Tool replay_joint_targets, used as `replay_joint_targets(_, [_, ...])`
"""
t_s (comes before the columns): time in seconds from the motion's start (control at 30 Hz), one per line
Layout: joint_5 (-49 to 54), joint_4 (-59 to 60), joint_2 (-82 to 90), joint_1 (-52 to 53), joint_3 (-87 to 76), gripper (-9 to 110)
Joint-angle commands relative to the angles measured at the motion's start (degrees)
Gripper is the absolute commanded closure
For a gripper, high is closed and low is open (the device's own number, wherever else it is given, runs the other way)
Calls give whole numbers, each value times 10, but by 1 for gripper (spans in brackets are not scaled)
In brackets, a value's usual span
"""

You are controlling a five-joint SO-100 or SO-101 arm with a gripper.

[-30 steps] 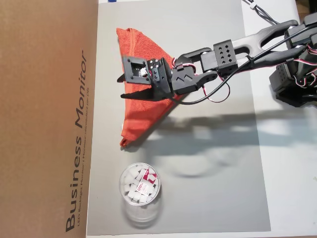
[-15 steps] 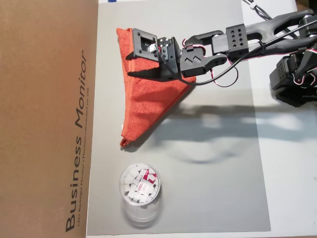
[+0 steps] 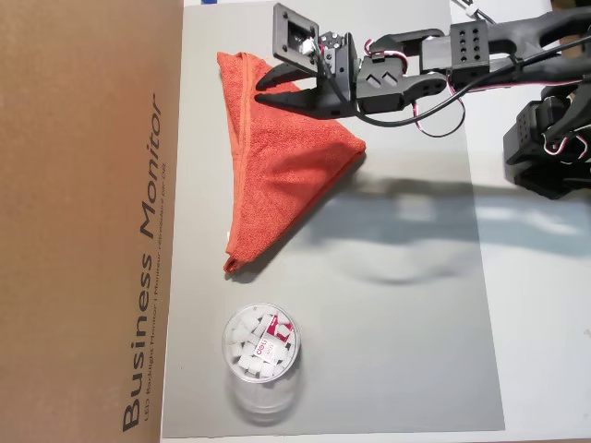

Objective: Fold the blanket.

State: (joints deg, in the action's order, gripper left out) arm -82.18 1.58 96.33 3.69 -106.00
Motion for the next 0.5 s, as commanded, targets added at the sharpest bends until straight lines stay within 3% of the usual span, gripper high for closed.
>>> replay_joint_targets(0.0, [-4, 1, 43, 9, -2, 102])
replay_joint_targets(0.47, [-5, 209, 141, 45, -6, 102])
